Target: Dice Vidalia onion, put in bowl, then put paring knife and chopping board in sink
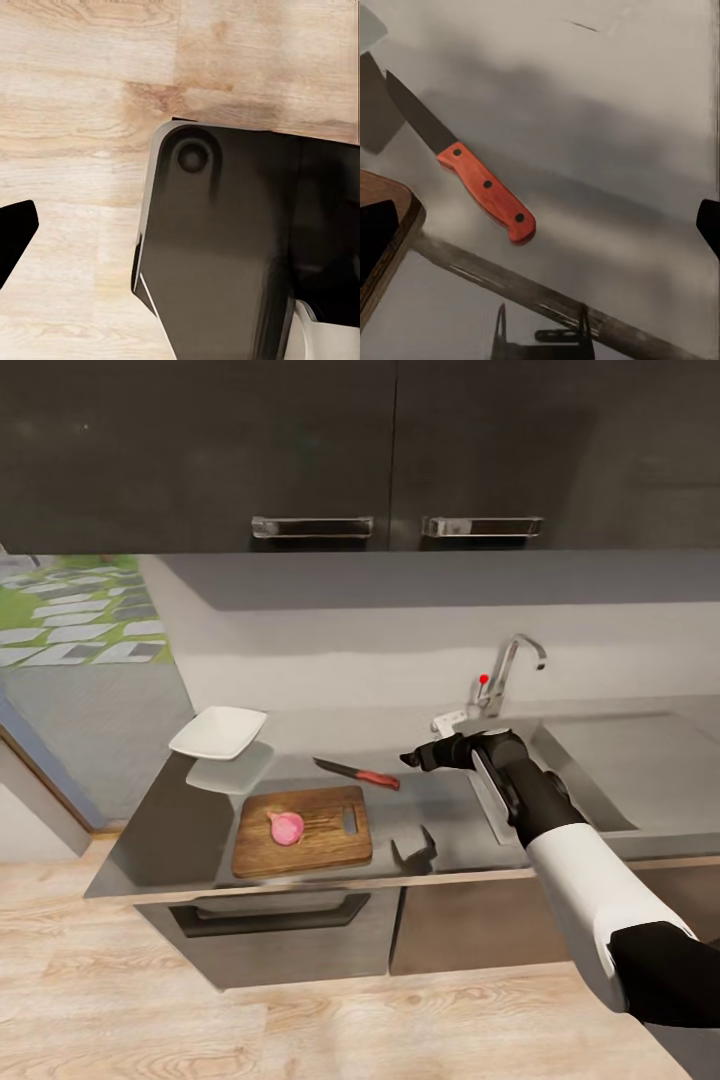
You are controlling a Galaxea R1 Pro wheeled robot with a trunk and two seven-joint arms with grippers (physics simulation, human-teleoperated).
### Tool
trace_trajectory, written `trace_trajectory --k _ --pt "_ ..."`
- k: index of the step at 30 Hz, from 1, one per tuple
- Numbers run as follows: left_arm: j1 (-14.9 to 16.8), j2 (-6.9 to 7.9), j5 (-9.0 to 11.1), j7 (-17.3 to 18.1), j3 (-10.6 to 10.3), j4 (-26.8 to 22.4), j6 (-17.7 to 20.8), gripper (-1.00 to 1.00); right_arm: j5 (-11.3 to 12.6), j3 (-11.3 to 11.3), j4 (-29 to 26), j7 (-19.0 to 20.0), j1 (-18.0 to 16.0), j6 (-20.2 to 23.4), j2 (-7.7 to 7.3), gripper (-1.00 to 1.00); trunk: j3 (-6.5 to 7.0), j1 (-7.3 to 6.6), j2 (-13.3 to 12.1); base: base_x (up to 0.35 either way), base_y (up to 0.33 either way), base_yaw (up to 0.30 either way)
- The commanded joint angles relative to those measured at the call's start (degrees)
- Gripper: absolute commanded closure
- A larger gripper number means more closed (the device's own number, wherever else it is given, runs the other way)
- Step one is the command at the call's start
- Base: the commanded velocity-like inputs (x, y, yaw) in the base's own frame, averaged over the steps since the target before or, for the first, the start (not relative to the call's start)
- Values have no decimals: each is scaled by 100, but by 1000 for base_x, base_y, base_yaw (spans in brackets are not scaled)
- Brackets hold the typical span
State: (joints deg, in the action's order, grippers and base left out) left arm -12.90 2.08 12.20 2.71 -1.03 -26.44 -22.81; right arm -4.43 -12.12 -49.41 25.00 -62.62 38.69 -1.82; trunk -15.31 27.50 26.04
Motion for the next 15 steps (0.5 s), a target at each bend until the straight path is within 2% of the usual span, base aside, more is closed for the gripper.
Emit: trace_trajectory --k 1,7,15 --pt "-2 2 58 28 -11 -8 -4 -100 -48 -10 -7 38 -4 16 -7 -100 -9 4 9 90 -100 0" --pt "-2 2 55 28 -11 -10 -4 -100 -42 -16 2 40 -4 16 -116 -100 -33 4 9 74 -64 27" --pt "-2 2 56 29 -11 -9 -4 -100 -36 -27 84 46 -4 16 -102 -100 -101 4 9 7 -5 68"
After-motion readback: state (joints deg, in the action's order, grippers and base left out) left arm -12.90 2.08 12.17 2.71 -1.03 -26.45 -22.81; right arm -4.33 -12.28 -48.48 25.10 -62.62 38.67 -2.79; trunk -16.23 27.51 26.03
